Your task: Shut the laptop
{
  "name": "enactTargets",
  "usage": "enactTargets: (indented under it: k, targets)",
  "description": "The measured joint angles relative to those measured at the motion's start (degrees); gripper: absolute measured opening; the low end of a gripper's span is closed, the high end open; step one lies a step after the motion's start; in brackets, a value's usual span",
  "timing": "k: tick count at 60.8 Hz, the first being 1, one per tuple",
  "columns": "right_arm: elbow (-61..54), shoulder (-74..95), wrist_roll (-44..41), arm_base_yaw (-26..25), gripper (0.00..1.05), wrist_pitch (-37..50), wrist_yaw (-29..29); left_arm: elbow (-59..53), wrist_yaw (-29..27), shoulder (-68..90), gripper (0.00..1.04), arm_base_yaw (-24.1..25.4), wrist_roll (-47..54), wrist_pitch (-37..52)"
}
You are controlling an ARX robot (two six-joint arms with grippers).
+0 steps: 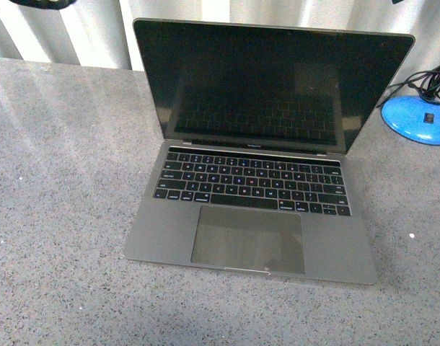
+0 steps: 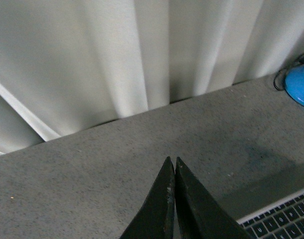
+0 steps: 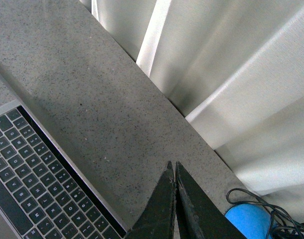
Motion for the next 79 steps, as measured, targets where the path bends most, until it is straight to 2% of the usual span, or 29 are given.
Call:
enactTargets:
  k: [15, 59, 79]
  targets:
    - [-0.9, 0.0, 0.1, -0.7, 0.01, 0.0, -0.9, 0.3, 1.0, 1.7, 0.04, -2.1, -0.3, -2.8]
    - [-4.4, 0.7, 0.3, -1.1, 0.01, 1.6, -2.0, 0.7, 1.4, 4.0, 0.04, -2.5, -0.4, -1.7]
    - [-9.9, -1.2, 0.8, -0.6, 0.01, 2.8, -2.8, 0.2, 1.4, 4.0, 0.04, -2.7, -0.5, -1.3]
